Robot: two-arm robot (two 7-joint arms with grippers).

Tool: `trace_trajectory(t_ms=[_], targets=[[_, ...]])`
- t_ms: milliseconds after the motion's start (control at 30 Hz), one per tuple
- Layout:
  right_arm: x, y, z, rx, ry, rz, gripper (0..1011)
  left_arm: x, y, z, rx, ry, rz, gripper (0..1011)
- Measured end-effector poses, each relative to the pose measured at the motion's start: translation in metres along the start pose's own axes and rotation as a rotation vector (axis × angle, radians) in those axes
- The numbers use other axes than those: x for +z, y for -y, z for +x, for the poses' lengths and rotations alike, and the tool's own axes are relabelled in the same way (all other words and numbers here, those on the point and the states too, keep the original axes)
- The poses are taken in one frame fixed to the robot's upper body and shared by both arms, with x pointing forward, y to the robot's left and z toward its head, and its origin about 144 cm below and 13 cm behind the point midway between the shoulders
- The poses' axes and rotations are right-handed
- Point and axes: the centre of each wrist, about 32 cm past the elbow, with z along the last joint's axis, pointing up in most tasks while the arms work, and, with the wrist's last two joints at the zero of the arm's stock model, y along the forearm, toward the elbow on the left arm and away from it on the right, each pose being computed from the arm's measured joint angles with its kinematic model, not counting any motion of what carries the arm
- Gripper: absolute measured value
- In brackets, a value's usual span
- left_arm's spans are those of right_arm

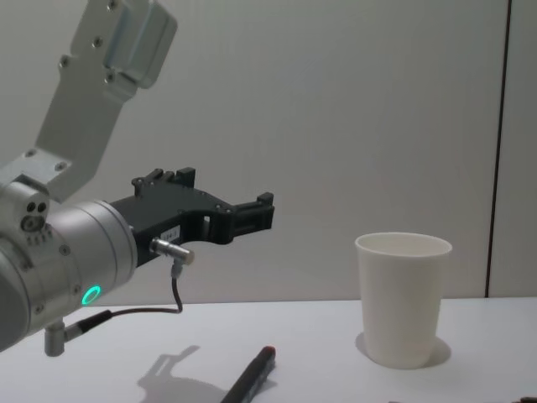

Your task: Place the pen into the pen holder.

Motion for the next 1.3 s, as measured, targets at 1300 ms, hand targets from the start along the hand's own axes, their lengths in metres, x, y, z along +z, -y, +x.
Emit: trace_trajectory(t_ms=[1300], targets=[[0.0004, -0.0009, 0.0006, 0.001, -0.001, 0.000, 518, 0.0000, 0.0000, 0.0000, 0.000, 0.000, 0.000, 1001]])
